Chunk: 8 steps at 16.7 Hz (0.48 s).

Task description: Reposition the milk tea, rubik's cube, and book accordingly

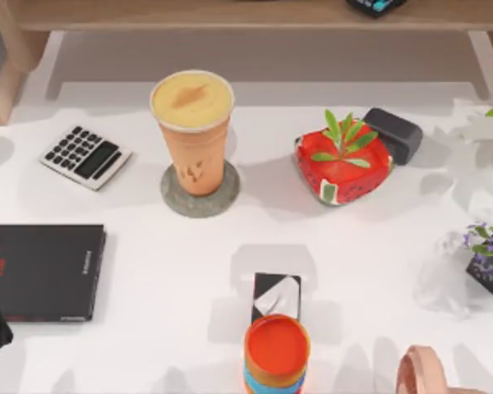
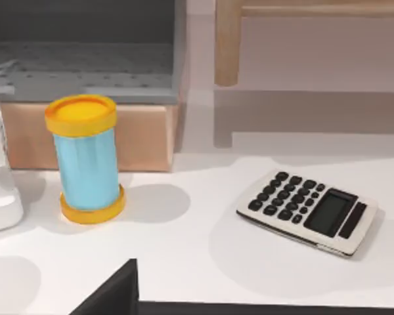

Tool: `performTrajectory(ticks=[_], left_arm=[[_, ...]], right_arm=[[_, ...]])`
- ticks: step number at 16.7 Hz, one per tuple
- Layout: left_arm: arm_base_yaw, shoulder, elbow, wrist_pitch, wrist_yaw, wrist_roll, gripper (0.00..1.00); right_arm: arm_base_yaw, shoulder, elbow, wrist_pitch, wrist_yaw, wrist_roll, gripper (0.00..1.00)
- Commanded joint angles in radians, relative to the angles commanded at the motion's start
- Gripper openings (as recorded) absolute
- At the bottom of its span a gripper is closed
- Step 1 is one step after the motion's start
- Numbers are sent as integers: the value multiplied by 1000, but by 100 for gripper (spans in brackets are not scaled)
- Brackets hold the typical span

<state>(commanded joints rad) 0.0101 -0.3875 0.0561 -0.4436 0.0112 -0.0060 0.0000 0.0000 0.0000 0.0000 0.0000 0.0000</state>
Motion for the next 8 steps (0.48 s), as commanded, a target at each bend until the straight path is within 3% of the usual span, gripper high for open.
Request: performTrajectory(ticks=[1,8], left_arm=[[14,155,16,1,0,0,100],[48,375,201,136,48,-1,100]], right_arm=[[0,0,0,0,0,0,100],[0,0,0,0,0,0,100]])
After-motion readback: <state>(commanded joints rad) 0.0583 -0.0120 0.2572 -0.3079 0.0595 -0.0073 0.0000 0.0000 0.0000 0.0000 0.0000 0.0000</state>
